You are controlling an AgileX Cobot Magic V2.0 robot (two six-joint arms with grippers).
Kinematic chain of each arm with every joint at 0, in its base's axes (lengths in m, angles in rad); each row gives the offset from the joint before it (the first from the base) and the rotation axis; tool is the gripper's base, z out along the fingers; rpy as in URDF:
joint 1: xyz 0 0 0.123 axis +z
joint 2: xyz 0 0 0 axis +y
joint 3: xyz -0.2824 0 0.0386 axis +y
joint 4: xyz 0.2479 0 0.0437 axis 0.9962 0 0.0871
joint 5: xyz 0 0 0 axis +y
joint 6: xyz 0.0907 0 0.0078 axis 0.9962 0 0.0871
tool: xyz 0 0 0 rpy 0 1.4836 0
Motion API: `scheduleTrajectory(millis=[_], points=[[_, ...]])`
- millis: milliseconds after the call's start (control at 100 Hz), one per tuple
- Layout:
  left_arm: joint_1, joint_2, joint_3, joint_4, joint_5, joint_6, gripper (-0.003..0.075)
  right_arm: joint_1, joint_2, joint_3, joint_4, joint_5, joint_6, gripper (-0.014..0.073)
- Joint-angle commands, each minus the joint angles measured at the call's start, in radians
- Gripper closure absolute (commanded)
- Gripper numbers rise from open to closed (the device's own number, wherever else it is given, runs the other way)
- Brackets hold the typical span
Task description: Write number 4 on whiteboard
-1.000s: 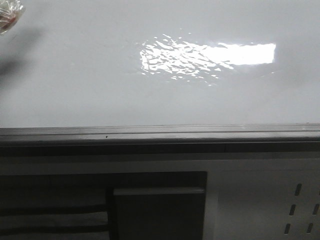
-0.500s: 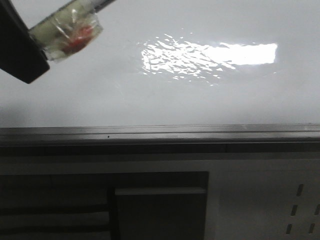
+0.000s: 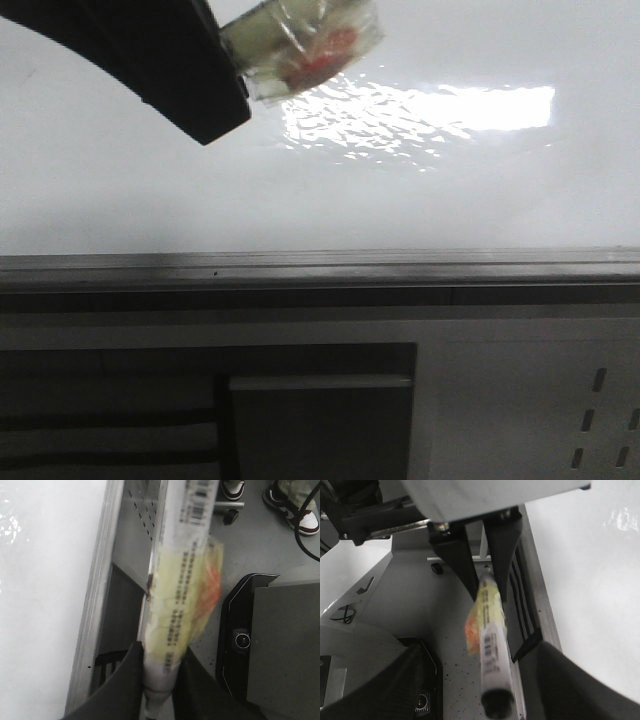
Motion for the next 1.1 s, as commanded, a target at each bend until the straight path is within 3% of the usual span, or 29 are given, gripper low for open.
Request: scheduleTrajectory(millis=[0, 460, 660, 810, 1090], points=[[-0.007, -0.016, -0.04, -0.032, -0.027, 0.023, 0.0741, 0.042, 0.009, -0.034, 0.031, -0.071, -0.016, 0.0179], [-0.007, -0.016, -0.04, -0.051, -0.05, 0.047, 0.0741, 0.059, 0.052, -0.034, 0.016, -0.087, -0.016, 0.0181], [-0.007, -0.016, -0.04, -0.057, -0.068, 0.047, 0.0741, 0.059, 0.052, -0.034, 0.0, -0.083, -0.016, 0.0271], [-0.007, -0.016, -0.04, -0.057, -0.073, 0.047, 0.0741, 0.059, 0.052, -0.034, 0.0, -0.083, -0.016, 0.0278], [-0.007, -0.016, -0.04, -0.057, -0.079, 0.047, 0.0741, 0.059, 0.052, -0.034, -0.002, -0.076, -0.016, 0.051]])
